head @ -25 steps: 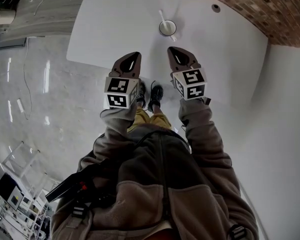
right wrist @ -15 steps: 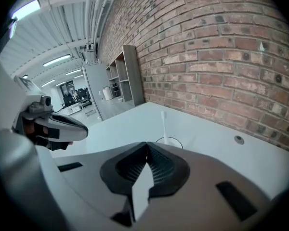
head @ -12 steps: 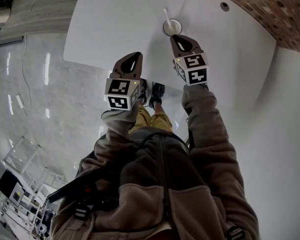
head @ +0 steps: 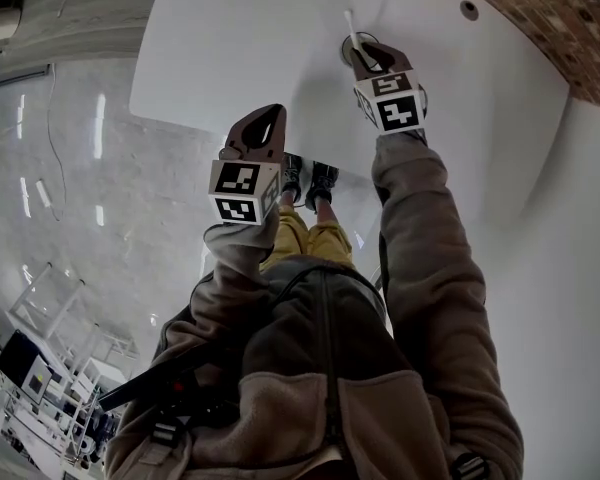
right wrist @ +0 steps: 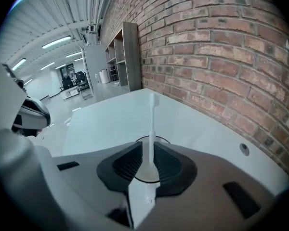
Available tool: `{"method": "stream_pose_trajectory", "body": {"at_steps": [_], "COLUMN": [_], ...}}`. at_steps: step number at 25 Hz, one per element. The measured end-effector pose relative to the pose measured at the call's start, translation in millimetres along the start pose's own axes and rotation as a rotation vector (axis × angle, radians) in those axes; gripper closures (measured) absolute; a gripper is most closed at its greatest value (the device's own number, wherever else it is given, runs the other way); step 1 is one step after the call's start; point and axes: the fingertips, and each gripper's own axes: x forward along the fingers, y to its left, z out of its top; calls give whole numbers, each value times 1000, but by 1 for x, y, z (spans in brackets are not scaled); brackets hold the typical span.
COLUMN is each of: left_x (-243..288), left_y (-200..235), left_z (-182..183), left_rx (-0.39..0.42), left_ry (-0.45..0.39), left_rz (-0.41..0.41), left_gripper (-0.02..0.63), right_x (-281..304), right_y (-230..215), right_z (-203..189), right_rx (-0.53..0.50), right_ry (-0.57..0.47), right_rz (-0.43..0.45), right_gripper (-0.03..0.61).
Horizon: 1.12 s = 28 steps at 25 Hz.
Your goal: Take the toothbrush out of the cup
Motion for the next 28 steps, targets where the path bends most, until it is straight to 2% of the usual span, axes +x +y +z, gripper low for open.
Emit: {"method": "stream_pose_trajectory", "body": {"at_steps": [7, 16, 22, 28], "left_x": [-2, -3, -10, -26], "left_y": [13, 19, 17, 1], "left_z": [-6, -2, 10, 45], "left_rx": [-13, -10, 1, 34], "left_ry": [13, 6, -19, -86], "left_rz": [11, 7, 2, -26], "left_gripper": [611, 611, 611, 611], "right_x": [18, 22, -4, -74], "right_y": [-1, -2, 1, 10], "right_z": [2, 1, 23, 60], "right_rx": [-39, -85, -68, -24], "right_ry": [70, 89, 2, -139], "right_rz": [-9, -48, -71, -123], "right_gripper": [523, 526, 529, 529]}}
